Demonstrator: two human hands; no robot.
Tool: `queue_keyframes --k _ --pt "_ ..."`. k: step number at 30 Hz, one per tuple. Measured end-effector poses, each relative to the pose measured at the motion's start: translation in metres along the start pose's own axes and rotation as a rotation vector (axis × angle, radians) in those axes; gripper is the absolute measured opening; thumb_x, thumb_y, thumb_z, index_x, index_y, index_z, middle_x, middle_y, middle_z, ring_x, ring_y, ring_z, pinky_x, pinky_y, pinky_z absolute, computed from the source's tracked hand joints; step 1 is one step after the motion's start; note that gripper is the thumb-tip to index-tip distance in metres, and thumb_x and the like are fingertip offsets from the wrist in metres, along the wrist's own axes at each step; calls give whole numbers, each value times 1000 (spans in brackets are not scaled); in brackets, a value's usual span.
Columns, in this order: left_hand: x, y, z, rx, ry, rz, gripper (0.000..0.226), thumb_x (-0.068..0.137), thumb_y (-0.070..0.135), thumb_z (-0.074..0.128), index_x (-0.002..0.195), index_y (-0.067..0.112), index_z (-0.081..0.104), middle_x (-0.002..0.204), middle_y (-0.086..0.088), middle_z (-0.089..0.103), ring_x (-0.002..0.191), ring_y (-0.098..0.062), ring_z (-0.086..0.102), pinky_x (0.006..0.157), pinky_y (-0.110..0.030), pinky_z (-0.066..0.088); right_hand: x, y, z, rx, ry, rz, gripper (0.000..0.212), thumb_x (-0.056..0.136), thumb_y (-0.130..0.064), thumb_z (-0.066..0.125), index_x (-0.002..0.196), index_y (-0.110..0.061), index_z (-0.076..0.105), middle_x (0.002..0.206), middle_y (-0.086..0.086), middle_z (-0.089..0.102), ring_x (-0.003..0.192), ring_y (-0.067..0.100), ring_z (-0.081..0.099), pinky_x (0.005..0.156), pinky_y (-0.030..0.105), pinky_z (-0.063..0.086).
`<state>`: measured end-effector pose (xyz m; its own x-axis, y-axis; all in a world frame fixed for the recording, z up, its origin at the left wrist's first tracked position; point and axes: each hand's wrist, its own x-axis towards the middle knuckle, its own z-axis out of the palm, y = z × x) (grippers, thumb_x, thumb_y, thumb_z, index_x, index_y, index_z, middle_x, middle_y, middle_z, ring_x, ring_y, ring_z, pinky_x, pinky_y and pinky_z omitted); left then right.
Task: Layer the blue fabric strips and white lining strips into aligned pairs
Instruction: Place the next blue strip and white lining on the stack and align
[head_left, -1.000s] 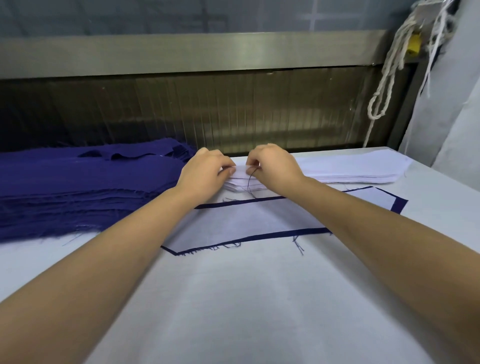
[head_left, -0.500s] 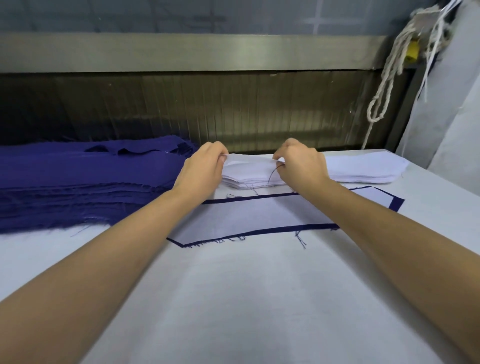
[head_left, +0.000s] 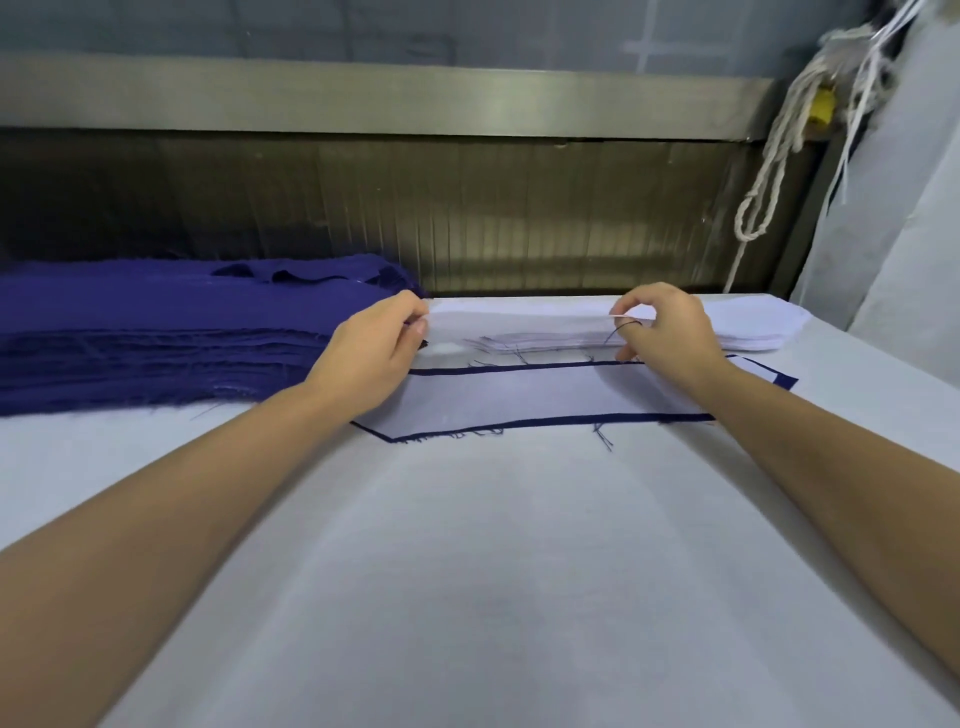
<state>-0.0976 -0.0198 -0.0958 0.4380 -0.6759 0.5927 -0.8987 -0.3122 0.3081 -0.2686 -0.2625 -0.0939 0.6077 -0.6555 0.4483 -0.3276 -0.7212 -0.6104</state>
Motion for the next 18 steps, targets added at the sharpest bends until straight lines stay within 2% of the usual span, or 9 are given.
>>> queue_keyframes --k 4,6,9,11,13,16,18 --pt "-5 -3 -6 -31 -44 -23 12 98 17 45 100 12 55 86 7 55 75 -10 51 69 -27 36 -5 5 -2 -32 -57 -29 13 89 -11 55 90 -23 60 121 -3 51 61 14 68 72 28 43" --pt "-7 -4 -7 -68 -59 -38 14 98 19 45 95 11 56 87 3 59 78 -13 53 70 -29 40 -6 8 -3 -47 -65 -20 18 86 -7 54 94 -21 62 121 -2 51 66 13 67 73 28 40" --pt "-9 -6 -7 -157 -50 -92 35 101 26 39 85 6 62 85 -6 65 80 -21 57 75 -34 45 -6 12 -2 -51 -62 13 28 82 0 52 99 -18 66 120 1 55 93 21 62 79 26 39" --pt "-7 -9 -8 -182 -28 -165 37 100 29 40 78 11 64 80 0 65 75 -14 55 71 -24 42 -6 12 -2 9 -41 70 31 81 2 48 96 -19 66 112 0 59 100 20 57 81 26 39" --pt "-4 -11 -8 -182 -14 -231 29 97 26 49 76 15 65 77 6 63 69 -6 52 64 -13 37 -6 13 -2 121 -28 143 29 81 -2 44 88 -21 65 98 -1 62 94 22 60 80 30 45" --pt "-2 -14 -8 -203 -15 -297 6 87 17 65 82 16 68 78 12 64 70 -2 54 64 -13 38 -2 15 -3 226 4 208 21 86 -16 44 84 -15 65 80 -4 61 86 29 65 80 40 49" --pt "-2 -14 -8 -184 -16 -304 9 81 10 71 84 18 67 79 14 63 68 2 53 62 -8 37 0 18 -3 226 45 224 21 90 -16 45 91 -12 66 81 -4 60 84 26 62 81 40 49"
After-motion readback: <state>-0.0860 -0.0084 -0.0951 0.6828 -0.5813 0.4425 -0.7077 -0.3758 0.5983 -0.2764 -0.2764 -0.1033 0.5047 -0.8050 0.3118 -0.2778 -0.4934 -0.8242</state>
